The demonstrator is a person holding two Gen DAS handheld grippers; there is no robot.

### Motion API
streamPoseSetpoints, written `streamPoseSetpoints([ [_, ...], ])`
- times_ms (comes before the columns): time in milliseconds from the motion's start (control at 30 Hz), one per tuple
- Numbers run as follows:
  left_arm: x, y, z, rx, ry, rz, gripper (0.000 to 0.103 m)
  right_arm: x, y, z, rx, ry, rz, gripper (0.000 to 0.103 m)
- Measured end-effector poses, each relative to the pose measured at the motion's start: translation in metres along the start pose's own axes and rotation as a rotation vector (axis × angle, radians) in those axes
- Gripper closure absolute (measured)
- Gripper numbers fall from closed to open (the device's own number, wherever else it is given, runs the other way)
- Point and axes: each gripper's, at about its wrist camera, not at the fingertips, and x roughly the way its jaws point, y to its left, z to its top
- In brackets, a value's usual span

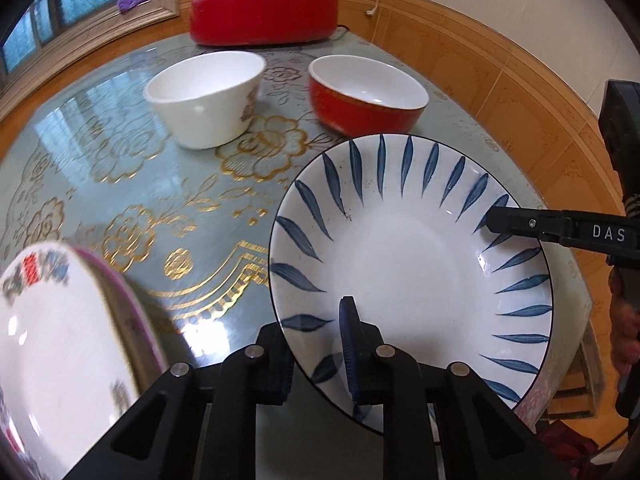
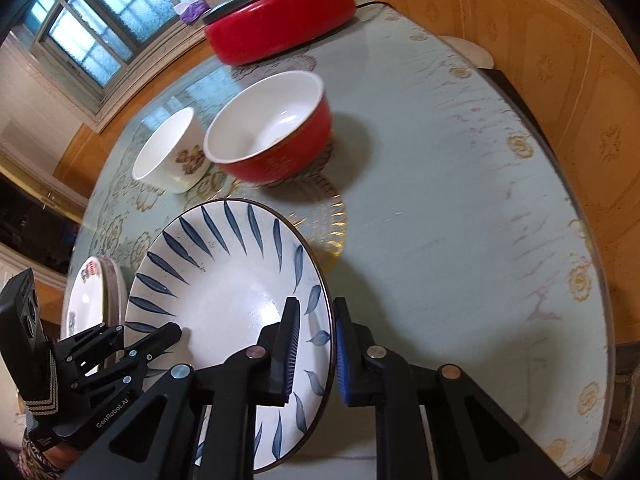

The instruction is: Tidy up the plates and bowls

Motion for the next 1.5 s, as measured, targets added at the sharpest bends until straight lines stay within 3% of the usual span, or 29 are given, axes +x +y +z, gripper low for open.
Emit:
streamPoseSetpoints([
  [400,-0.017,0.017,-0.025,-0.053,0.004,0.022,0.082,0.011,0.026,-0.002,-0.053,0.041,0.038,0.087],
  [900,-0.017,0.015,-0.023,-0.054,0.007,0.014,0.082,0.014,0.023,0.0,-0.031,0.054,0.053,0.085],
  [967,-0.022,0.014,-0.022,-0.048,0.001,0.009,0.077,0.015,0.022,0.001,-0.018,0.063,0.072,0.08],
  [1033,-0.032,0.015,-0.021,-0.039,-0.021,-0.006,0.06,0.014,0.021,0.002,-0.007,0.069,0.09,0.08],
  [1100,-0.046,0.019,-0.017,-0.054,-0.053,-0.029,0.051,0.01,0.02,0.004,-0.013,0.051,0.083,0.078],
  [1300,-0.084,0.05,0.002,-0.182,-0.142,-0.086,0.033,-0.004,0.012,0.018,0.011,-0.002,0.067,0.072],
  [1500,-0.093,0.06,0.033,-0.21,-0.183,0.001,0.026,-0.011,0.005,0.04,0.015,-0.031,0.03,0.071],
])
